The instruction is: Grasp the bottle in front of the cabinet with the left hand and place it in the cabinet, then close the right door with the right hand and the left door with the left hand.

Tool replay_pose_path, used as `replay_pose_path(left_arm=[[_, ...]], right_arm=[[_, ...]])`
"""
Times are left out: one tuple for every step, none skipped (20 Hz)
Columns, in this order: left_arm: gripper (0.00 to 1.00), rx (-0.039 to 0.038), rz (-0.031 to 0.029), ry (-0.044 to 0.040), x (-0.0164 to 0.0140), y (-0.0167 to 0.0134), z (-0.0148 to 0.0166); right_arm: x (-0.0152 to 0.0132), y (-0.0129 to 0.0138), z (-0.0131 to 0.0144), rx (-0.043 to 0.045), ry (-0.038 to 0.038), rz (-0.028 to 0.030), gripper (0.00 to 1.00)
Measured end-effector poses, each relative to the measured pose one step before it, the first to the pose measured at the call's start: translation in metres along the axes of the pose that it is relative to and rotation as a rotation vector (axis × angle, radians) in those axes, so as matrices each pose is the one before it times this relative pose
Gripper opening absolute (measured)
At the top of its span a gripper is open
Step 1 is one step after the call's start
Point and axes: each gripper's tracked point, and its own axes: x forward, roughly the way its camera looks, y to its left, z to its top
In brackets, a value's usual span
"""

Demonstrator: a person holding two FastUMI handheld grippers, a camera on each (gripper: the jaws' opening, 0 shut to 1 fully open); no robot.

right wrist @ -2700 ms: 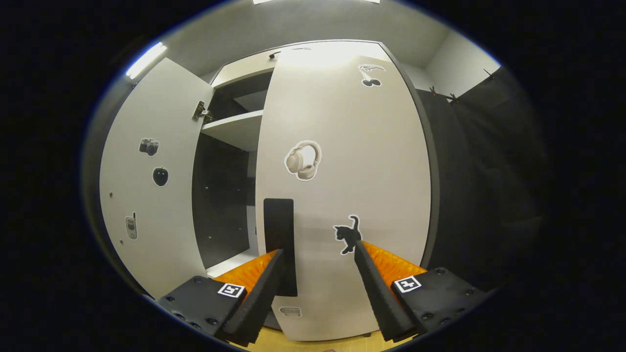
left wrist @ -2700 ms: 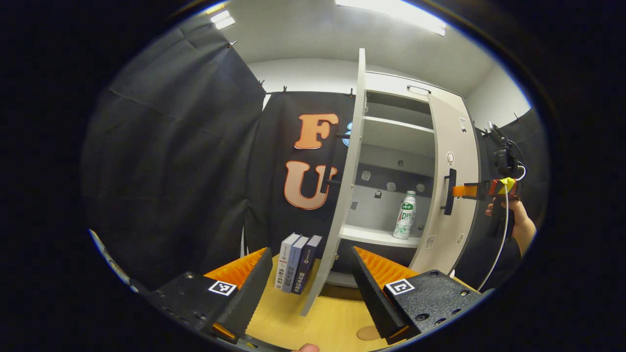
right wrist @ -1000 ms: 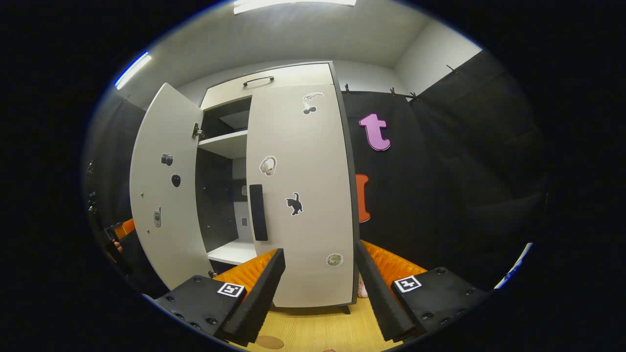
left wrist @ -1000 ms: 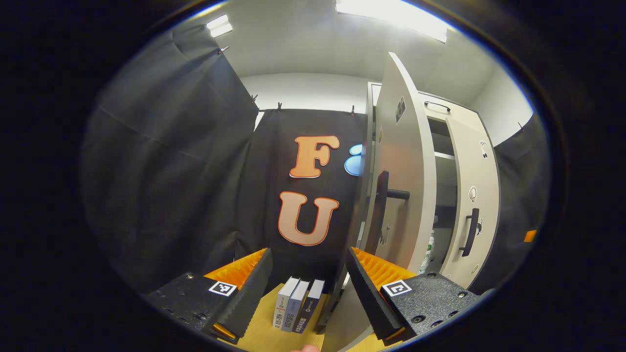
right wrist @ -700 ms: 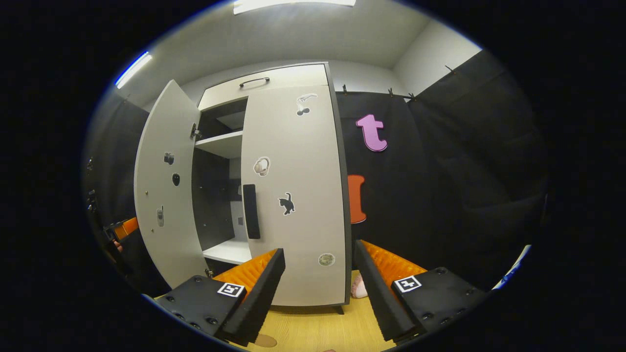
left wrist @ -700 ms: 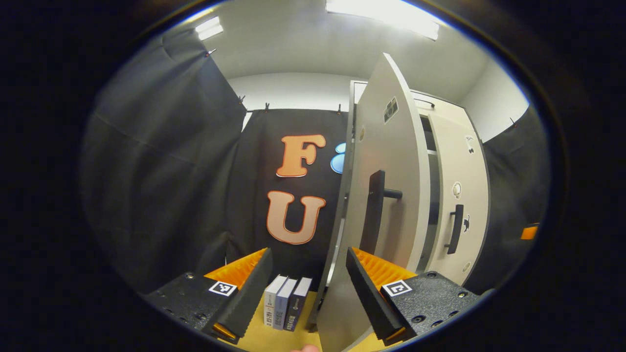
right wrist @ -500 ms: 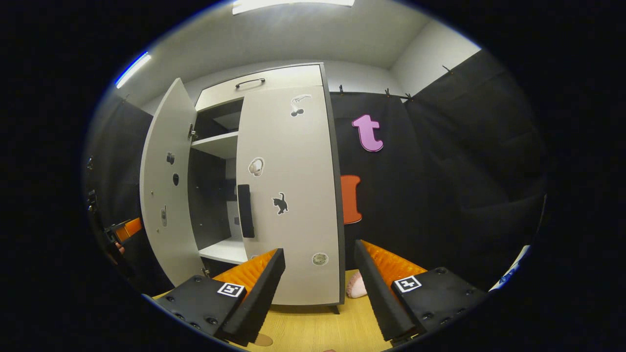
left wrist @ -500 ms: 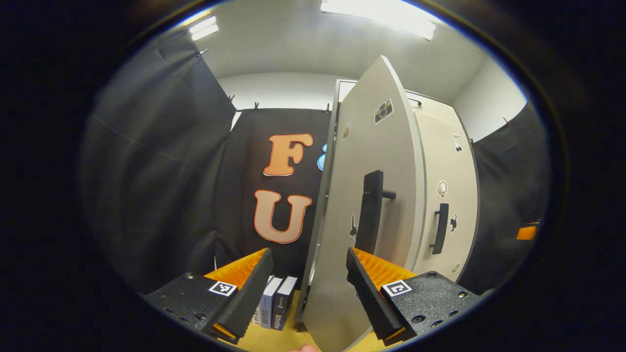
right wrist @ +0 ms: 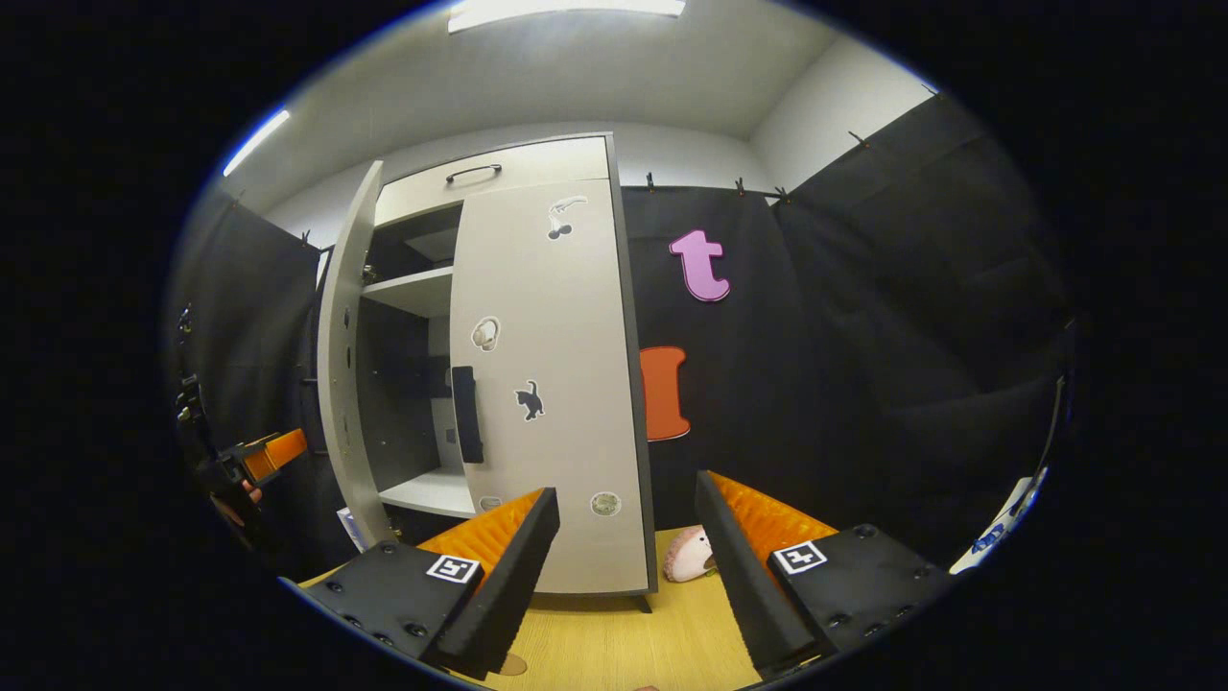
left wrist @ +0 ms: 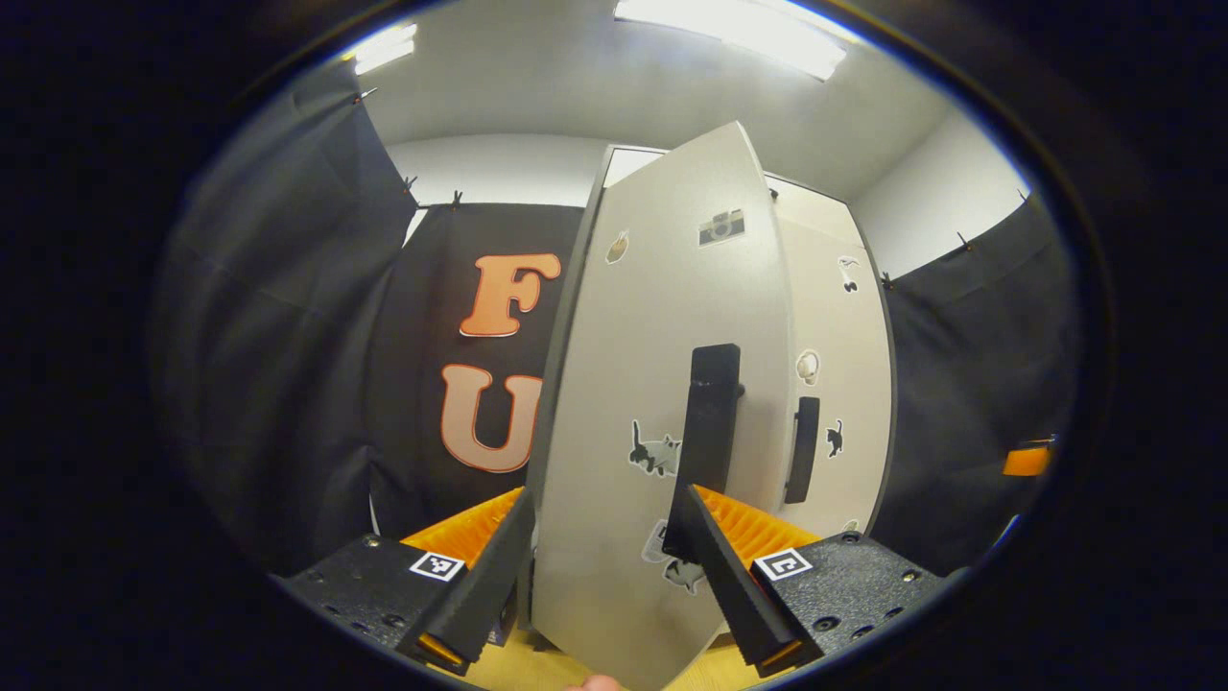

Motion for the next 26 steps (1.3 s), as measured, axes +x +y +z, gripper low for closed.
replay_pose_path(left_arm=[[0.95, 0.00621, -0.01798, 0.00124, 0.0025, -0.008, -0.0021], [0.95, 0.00551, -0.01696, 0.00588, 0.00352, -0.00596, -0.00254], [0.95, -0.00068, -0.01434, 0.00744, 0.00541, -0.00635, -0.00322], [0.95, -0.00655, -0.012, 0.00587, 0.00366, -0.00565, -0.0029], [0.95, -0.00816, -0.00855, 0.00463, 0.00577, -0.00511, -0.00224], [0.92, -0.00482, -0.00464, 0.00451, 0.00411, -0.0025, -0.00293], [0.95, -0.00025, -0.0012, 0.00238, 0.00547, -0.00176, -0.00238], [0.95, 0.00218, -0.00299, 0.00387, 0.00504, -0.00187, -0.0032], [0.95, 0.00095, -0.00286, 0.00604, 0.00327, -0.00204, -0.00254], [0.95, -0.00096, -0.00692, 0.00445, 0.00533, -0.00349, -0.00161], [0.95, -0.00172, -0.00445, 0.00149, 0.00546, -0.00312, -0.00077], [0.95, -0.00063, -0.00428, 0.00286, 0.0031, -0.00184, -0.00105], [0.95, 0.00096, -0.00061, 0.00319, 0.00413, -0.00178, -0.00046], [0.95, 0.0022, 0.00065, -0.00139, 0.00379, -0.00213, -0.00079], [0.95, 0.00417, 0.00034, 0.00431, 0.00336, -0.00199, -0.00153], [0.95, 0.00621, -0.00046, -0.00073, 0.00394, -0.00202, -0.00159], [0.95, 0.0085, -0.00154, -0.0016, 0.00419, -0.00202, -0.00107], [0.95, 0.00906, -0.00271, 0.00021, 0.00281, -0.00256, -0.00285], [0.95, 0.00834, -0.00237, 0.0004, 0.00535, -0.00141, -0.00058], [0.95, 0.00462, -0.0004, 0.00099, 0.00489, -0.00137, -0.00026], [0.95, -0.00099, 0.00204, 0.00235, 0.00566, -0.00233, -0.00275], [0.95, -0.00291, 0.00162, 0.00176, 0.0042, -0.00051, -0.00056], [0.95, -0.00352, 0.00064, -0.00008, 0.00448, -0.00031, -0.00108], [0.95, -0.00499, 0.00048, 0.00002, 0.0039, -0.00127, -0.00205], [0.95, -0.00477, -0.00022, -0.00132, 0.0042, -0.00094, -0.00123], [0.95, -0.00523, 0.00009, -0.00154, 0.00394, -0.00008, -0.00085]], right_arm=[[-0.00252, -0.00126, -0.00023, -0.00249, -0.00074, -0.00581, 0.95], [-0.0028, -0.00242, -0.00083, -0.00007, 0.00088, -0.00606, 0.95], [-0.00259, -0.00207, -0.00159, 0.00414, 0.00162, -0.00699, 0.95], [-0.00323, -0.00239, -0.00101, 0.00716, 0.00093, -0.00524, 0.95], [-0.00214, -0.00199, -0.00188, 0.00739, 0.00254, -0.00526, 0.95], [-0.00289, -0.00332, -0.00169, 0.00584, 0.00408, -0.00725, 0.95], [-0.00155, -0.00356, -0.00188, 0.00382, 0.00483, -0.009, 0.95], [-0.00266, -0.00405, -0.00038, 0.00251, 0.00187, -0.00816, 0.95], [-0.00139, -0.0033, -0.00099, 0.00282, 0.00219, -0.00859, 0.95], [-0.00177, -0.00303, -0.00092, 0.00408, 0.0028, -0.00427, 0.95], [-0.00113, -0.00269, -0.00069, 0.00447, 0.00067, -0.00629, 0.95], [-0.00178, -0.00463, 0.00011, 0.00323, -0.0004, -0.00778, 0.95], [-0.00129, -0.00326, -0.00074, 0.00084, -0.00051, -0.00639, 0.95], [-0.00205, -0.00461, -0.00086, 0.00004, 0.00005, -0.0083, 0.95], [-0.00156, -0.00354, -0.00102, -0.00074, -0.00052, -0.0076, 0.95], [-0.00124, -0.0038, -0.00057, -0.00116, 0.00025, -0.00717, 0.95], [-0.00025, -0.00366, -0.00192, -0.00221, 0.00112, -0.00669, 0.95], [-0.00166, -0.00407, -0.00136, -0.00198, 0.00078, -0.00864, 0.95], [-0.00097, -0.00418, -0.00129, -0.00228, 0.00151, -0.00861, 0.95], [-0.00052, -0.00377, -0.00071, -0.00191, -0.0001, -0.00683, 0.95], [0.00016, -0.00415, -0.00062, -0.00161, -0.00035, -0.00721, 0.95], [-0.00047, -0.00413, -0.00034, -0.00068, -0.00045, -0.00714, 0.95], [-0.00001, -0.0037, -0.00032, 0.00062, 0.00127, -0.00736, 0.95], [-0.00047, -0.0023, 0.00028, 0.00103, -0.00032, -0.00439, 0.95], [0.00027, -0.00199, 0.00113, -0.00001, -0.00017, -0.00448, 0.95], [-0.00046, -0.0019, 0.00007, -0.00261, -0.00014, -0.00337, 0.95]])
